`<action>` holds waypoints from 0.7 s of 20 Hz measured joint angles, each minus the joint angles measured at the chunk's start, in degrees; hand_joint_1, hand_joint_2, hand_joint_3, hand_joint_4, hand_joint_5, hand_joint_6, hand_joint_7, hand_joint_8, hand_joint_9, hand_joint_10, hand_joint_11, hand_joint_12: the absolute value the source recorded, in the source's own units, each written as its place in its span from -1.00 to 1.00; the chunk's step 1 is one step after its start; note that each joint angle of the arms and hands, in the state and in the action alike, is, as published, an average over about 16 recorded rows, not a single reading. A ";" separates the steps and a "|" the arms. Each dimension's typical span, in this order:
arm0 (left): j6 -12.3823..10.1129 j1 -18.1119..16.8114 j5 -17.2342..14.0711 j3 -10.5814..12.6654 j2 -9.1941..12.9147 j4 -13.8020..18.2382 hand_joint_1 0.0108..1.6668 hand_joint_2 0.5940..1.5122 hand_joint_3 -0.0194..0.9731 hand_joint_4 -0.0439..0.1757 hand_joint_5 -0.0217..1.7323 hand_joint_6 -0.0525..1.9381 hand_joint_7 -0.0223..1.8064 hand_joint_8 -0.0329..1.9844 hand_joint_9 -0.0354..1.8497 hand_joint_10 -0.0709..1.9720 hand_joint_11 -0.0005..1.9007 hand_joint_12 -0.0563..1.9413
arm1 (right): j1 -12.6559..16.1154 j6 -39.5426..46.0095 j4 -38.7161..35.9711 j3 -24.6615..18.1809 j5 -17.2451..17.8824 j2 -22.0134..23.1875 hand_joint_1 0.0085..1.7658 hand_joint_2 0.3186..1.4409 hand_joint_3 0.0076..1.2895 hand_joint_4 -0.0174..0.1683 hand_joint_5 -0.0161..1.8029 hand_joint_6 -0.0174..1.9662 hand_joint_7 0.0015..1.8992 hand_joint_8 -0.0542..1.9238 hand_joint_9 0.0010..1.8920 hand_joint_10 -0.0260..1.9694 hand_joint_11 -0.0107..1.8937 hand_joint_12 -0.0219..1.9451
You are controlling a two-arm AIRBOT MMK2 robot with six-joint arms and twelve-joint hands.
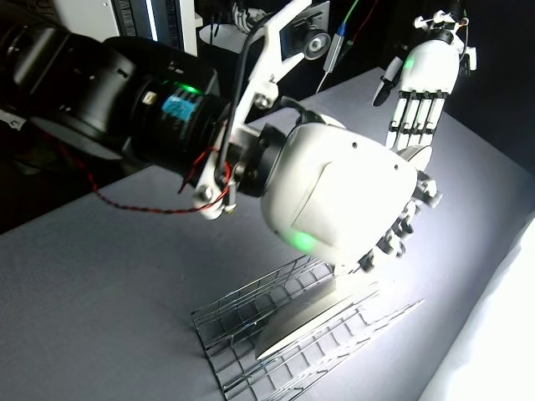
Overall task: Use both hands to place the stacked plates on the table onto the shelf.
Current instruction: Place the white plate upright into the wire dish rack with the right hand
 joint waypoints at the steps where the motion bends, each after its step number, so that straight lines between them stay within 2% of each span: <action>1: -0.19 -0.19 -0.03 0.02 -0.02 0.23 -0.99 0.25 -0.95 -0.59 -0.96 -0.95 -0.96 -0.96 -0.94 -0.92 -0.99 -0.93 | -0.31 -0.05 -0.05 0.08 0.01 0.26 0.55 0.21 -0.99 -0.92 0.07 -0.12 0.16 -0.17 -0.06 0.12 -0.23 0.16; 14: -1.19 -0.54 -0.20 0.72 -0.36 0.90 -0.99 0.25 -0.96 -0.59 -0.96 -0.95 -0.96 -0.96 -0.94 -0.92 -0.99 -0.93 | -6.51 -0.66 -2.14 0.32 2.36 3.27 0.56 0.21 -0.99 -0.91 0.06 -0.09 0.16 -0.18 -0.08 0.15 -0.26 0.20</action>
